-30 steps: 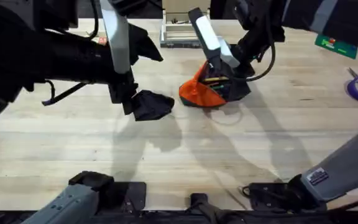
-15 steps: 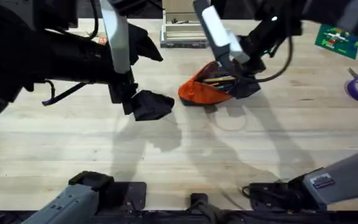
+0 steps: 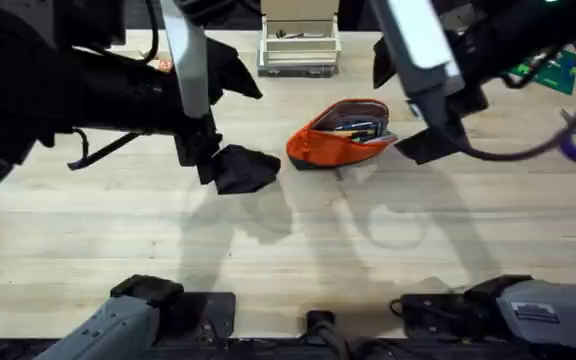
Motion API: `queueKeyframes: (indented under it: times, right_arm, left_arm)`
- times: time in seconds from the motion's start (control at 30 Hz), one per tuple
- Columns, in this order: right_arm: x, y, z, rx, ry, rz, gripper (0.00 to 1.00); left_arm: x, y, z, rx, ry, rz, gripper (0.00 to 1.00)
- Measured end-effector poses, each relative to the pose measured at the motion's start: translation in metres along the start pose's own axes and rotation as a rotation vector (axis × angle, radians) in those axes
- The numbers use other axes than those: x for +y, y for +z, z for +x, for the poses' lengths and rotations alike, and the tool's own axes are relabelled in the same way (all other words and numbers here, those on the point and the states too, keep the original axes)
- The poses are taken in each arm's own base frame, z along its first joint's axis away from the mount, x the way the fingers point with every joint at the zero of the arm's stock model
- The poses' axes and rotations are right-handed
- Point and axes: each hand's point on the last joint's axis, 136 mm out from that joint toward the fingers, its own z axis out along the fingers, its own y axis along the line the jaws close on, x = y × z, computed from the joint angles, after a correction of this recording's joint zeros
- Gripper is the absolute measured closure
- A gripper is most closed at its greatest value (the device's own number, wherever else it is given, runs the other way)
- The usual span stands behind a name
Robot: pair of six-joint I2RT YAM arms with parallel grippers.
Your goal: Unzip the bag, pick up the pens from the table one at a time and place them inside, then zip the bag closed.
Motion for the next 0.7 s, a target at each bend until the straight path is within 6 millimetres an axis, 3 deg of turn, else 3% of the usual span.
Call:
queueKeyframes:
  times: [0.53,0.7]
  right_arm:
    - [0.009,-0.072,-0.022,-0.042,0.169,0.245,0.004]
    - [0.014,-0.078,-0.024,-0.067,0.243,0.3,0.003]
  left_arm:
    - [0.0,0.0,0.0,0.0,0.0,0.0,0.008]
    - [0.0,0.0,0.0,0.0,0.0,0.0,0.008]
